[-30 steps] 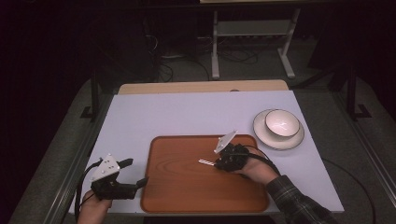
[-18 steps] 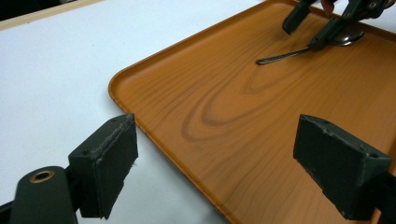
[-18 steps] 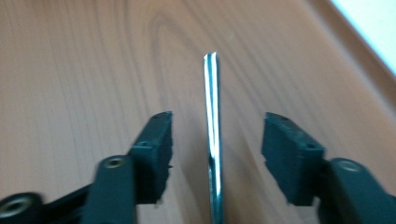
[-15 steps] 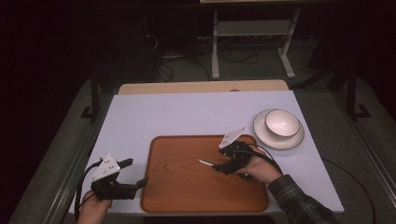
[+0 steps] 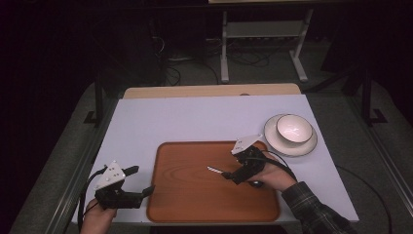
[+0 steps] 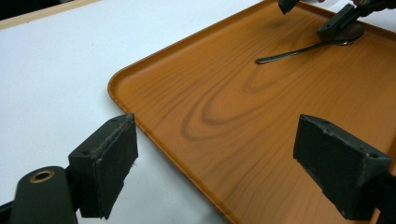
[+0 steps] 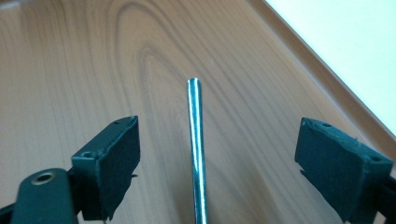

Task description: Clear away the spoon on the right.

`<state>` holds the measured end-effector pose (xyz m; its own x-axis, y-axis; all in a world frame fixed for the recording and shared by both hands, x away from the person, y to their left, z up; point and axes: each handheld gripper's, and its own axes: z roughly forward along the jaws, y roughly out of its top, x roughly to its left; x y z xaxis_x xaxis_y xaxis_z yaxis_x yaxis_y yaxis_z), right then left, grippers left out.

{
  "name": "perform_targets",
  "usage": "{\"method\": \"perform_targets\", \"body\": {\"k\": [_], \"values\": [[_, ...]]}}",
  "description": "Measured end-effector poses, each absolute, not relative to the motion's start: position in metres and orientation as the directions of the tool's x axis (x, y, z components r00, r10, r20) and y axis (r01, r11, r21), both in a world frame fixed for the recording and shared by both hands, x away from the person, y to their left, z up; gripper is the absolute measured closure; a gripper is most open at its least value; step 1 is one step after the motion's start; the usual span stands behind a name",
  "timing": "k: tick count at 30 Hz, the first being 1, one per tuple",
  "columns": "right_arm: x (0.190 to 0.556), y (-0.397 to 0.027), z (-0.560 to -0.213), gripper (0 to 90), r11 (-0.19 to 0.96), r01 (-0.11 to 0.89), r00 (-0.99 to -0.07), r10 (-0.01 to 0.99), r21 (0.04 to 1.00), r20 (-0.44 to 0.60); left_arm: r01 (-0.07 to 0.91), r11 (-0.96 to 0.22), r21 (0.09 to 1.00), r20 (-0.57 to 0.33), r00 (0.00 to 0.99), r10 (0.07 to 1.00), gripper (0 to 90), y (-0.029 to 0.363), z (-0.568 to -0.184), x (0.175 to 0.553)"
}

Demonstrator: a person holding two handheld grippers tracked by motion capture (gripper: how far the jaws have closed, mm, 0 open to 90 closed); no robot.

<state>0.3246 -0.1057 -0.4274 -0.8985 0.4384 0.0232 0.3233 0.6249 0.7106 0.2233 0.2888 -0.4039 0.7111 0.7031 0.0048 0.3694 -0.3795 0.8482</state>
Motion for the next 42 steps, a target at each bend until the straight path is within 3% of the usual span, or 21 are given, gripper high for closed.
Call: {"method": "perform_targets", "body": {"k": [20, 42], "values": [[0.322, -0.128, -0.411, 13.2, 0.566, 0.334, -0.876, 0.482, 0.754, 0.026, 0.376, -0.373, 0.848, 0.002, 0.701, 0.713, 13.4, 0.289, -0.403, 0.224], [0.298, -0.181, -0.388, 10.0, 0.426, 0.325, -0.81, 0.586, 0.844, 0.016, 0.367, -0.377, 0.851, 0.007, 0.709, 0.705, 13.4, 0.29, -0.402, 0.221]]}}
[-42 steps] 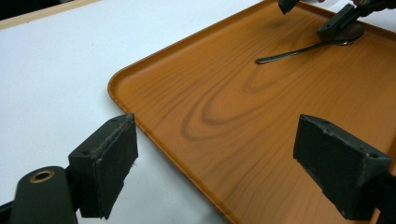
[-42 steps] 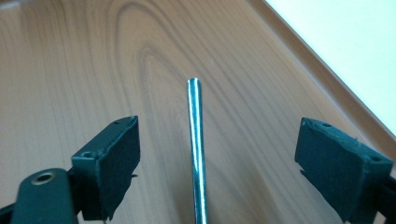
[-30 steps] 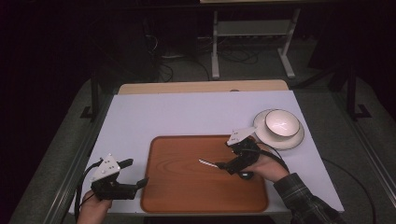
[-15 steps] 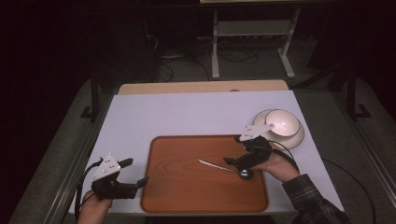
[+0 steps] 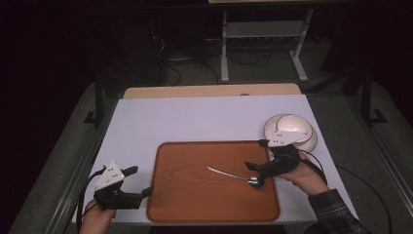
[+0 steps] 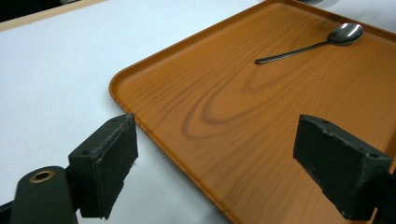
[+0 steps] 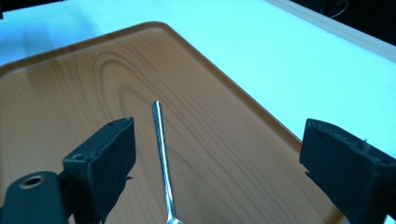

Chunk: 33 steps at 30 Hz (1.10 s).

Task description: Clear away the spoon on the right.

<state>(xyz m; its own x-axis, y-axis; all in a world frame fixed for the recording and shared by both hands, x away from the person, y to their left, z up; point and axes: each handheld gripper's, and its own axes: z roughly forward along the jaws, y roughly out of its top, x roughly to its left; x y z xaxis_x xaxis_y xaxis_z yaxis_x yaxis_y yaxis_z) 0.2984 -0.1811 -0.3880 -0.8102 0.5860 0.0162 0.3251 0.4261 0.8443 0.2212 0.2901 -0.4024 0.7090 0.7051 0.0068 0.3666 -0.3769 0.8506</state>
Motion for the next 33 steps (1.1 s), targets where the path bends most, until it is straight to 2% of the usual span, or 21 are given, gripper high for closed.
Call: {"method": "perform_targets", "body": {"k": [33], "values": [[0.26, -0.271, -0.401, 9.6, 0.268, 0.388, -0.674, 0.735, 0.882, 0.073, 0.369, -0.378, 0.849, 0.007, 0.707, 0.707, 13.4, 0.291, -0.402, 0.221]]}}
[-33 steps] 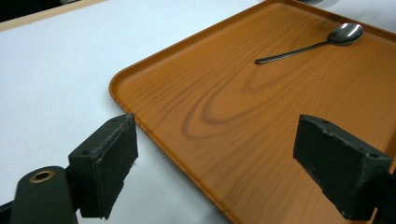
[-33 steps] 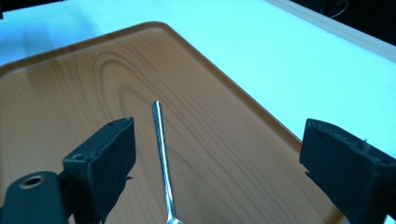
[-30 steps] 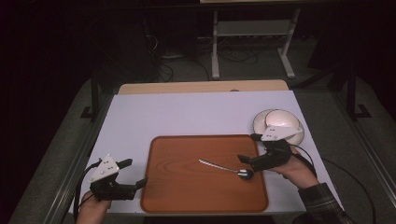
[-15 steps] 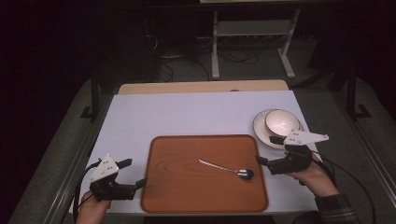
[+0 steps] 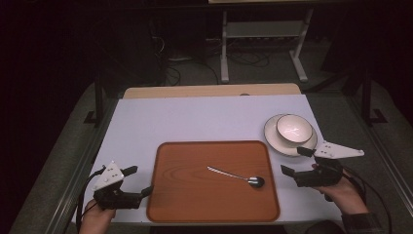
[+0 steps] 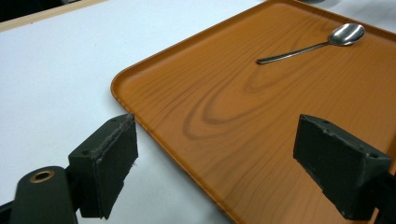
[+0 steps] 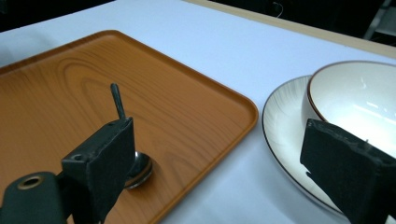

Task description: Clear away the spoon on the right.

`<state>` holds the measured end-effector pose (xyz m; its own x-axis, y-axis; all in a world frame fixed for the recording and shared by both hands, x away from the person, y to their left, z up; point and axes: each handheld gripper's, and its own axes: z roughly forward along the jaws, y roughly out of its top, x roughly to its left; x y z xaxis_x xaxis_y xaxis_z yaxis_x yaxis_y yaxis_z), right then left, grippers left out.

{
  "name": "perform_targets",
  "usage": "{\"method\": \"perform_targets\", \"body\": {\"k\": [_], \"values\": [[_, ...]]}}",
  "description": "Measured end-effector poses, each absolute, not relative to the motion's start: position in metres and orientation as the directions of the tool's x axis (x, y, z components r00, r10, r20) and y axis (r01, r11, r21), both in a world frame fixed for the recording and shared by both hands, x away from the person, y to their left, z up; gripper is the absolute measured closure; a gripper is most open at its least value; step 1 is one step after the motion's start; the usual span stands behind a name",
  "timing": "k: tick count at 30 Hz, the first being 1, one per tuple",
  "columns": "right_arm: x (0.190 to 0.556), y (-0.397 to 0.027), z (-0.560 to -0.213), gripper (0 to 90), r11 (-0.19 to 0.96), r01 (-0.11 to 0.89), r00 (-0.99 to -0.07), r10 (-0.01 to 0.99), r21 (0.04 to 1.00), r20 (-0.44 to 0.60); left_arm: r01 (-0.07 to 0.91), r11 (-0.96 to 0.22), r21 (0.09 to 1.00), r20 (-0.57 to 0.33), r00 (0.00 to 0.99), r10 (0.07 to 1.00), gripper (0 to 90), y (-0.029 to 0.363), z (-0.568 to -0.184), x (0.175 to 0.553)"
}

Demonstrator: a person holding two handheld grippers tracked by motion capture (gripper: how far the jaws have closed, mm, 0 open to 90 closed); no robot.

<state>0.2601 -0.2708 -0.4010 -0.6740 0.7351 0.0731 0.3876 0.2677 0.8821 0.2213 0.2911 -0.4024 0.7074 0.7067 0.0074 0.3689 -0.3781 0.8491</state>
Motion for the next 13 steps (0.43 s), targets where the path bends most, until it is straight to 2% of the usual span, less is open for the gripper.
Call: {"method": "perform_targets", "body": {"k": [13], "values": [[0.2604, -0.2735, -0.4016, 9.6, 0.263, 0.385, -0.67, 0.739, 0.884, 0.072, 0.37, -0.383, 0.847, 0.01, 0.709, 0.705, 13.4, 0.2911, -0.4027, 0.2213]]}}
